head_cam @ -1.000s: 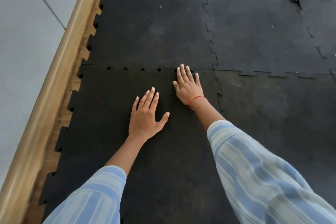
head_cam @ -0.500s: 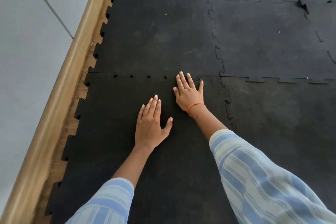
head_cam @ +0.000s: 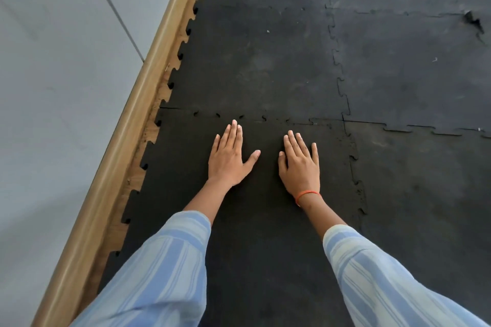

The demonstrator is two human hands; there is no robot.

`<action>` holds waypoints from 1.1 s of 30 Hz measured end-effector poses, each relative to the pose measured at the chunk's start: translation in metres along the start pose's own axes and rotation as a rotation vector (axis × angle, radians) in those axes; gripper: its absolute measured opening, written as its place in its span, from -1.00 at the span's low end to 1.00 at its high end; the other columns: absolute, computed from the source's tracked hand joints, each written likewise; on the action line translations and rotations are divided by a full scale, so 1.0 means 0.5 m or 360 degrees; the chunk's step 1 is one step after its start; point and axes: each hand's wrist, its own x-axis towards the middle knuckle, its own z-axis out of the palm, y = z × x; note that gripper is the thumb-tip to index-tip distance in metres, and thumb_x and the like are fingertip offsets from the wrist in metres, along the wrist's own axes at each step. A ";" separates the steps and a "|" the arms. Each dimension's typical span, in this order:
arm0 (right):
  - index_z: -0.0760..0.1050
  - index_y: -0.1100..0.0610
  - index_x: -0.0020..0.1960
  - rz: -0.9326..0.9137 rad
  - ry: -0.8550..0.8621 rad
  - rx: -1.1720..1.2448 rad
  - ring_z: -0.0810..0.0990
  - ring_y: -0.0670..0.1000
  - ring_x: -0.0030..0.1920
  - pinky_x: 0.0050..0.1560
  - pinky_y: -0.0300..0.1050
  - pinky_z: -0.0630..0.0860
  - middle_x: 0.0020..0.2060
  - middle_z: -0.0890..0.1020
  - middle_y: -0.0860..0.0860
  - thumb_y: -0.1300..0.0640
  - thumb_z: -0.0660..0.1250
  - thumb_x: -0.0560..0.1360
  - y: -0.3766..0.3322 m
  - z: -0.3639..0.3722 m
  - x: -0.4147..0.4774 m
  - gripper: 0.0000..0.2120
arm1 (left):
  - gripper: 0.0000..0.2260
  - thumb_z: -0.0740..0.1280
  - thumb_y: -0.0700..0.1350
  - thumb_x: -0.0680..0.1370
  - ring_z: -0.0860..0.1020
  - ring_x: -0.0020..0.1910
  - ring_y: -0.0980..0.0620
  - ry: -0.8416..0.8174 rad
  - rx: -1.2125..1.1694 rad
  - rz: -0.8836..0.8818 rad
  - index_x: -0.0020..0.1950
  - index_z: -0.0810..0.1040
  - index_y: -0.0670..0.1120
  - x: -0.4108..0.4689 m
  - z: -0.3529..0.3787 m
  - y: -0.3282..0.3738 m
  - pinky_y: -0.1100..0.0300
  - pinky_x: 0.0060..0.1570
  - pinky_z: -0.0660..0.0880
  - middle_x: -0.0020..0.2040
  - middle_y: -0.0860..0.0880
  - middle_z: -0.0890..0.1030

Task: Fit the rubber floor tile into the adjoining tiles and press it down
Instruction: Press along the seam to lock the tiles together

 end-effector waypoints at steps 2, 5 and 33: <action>0.33 0.16 0.43 0.0006 0.0047 0.0010 0.26 0.03 0.48 0.49 0.15 0.08 0.45 0.36 0.04 0.03 0.04 0.57 0.001 0.002 0.000 -0.53 | -0.21 -0.07 0.36 0.55 -0.20 0.55 0.05 -0.0117 0.0059 -0.0011 0.57 -0.21 -0.12 0.037 -0.020 -0.012 0.04 0.52 -0.18 0.59 -0.03 -0.22; 0.35 0.16 0.42 0.0009 0.0068 -0.0028 0.28 0.04 0.47 0.48 0.16 0.10 0.44 0.38 0.04 0.00 0.00 0.55 0.001 0.004 0.000 -0.50 | -0.16 -0.10 0.42 0.51 -0.23 0.55 0.05 -0.0212 0.0101 -0.0012 0.56 -0.26 -0.12 0.069 -0.027 -0.018 0.01 0.52 -0.20 0.58 -0.02 -0.26; -0.19 0.06 0.55 -0.0157 -0.0690 -0.0218 -0.21 -0.05 0.54 0.52 0.03 -0.20 0.56 -0.16 -0.06 -0.19 -0.11 0.60 0.031 -0.033 0.161 -0.38 | -0.08 -0.04 0.43 0.50 -0.34 0.52 -0.07 -0.0593 0.0094 -0.0344 0.51 -0.37 -0.18 0.080 -0.107 -0.129 -0.10 0.49 -0.24 0.52 -0.14 -0.41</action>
